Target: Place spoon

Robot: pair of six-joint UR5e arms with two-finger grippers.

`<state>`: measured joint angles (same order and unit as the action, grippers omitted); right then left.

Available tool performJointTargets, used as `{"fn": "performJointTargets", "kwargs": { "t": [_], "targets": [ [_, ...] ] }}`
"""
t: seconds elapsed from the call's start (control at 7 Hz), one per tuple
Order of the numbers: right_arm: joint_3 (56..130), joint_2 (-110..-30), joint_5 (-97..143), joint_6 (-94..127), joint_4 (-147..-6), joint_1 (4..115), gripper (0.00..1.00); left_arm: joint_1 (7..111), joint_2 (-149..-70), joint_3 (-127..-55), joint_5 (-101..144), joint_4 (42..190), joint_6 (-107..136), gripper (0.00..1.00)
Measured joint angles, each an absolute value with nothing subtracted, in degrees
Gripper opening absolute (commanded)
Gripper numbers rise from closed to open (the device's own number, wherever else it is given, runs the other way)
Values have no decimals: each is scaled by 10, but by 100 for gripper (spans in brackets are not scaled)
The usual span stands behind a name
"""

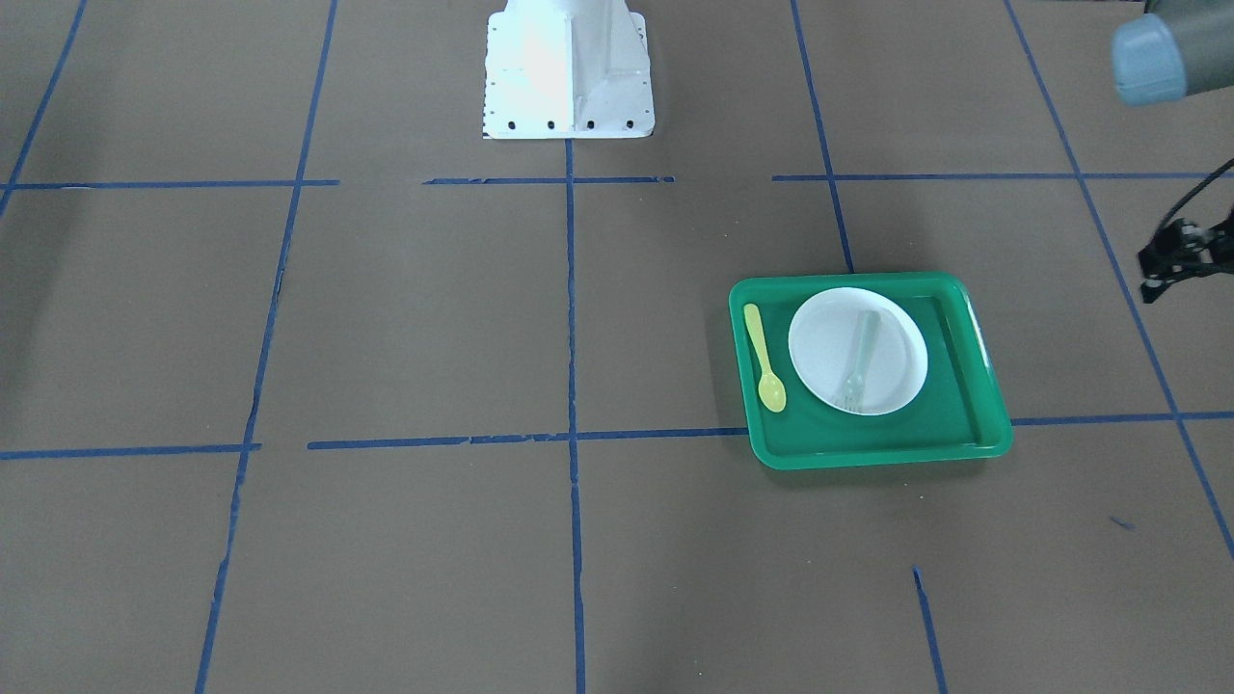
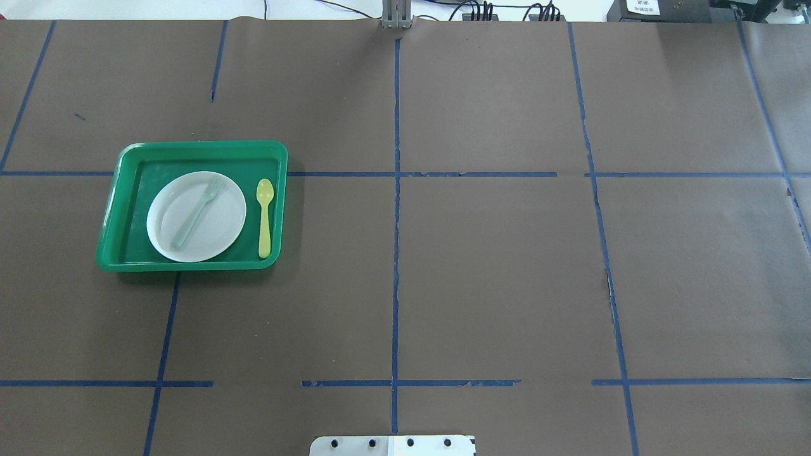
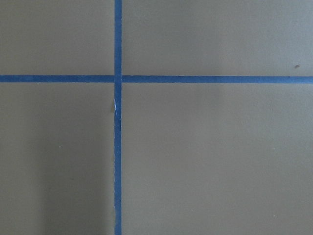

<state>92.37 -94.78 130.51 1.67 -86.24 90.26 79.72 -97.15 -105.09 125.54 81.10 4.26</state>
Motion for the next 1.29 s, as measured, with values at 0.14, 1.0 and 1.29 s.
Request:
{"fn": "performJointTargets", "kwargs": {
  "t": [0.14,1.0,1.29],
  "targets": [
    [924,-948,1305,17,-863,903,100,858,-931,-1042,1270,803,-28,100],
    [924,-948,1305,17,-862,903,100,934,-836,-1001,1346,804,-110,100],
    [924,-948,1305,17,-862,903,100,934,-842,-1003,1347,804,-107,100]
  ]
}}
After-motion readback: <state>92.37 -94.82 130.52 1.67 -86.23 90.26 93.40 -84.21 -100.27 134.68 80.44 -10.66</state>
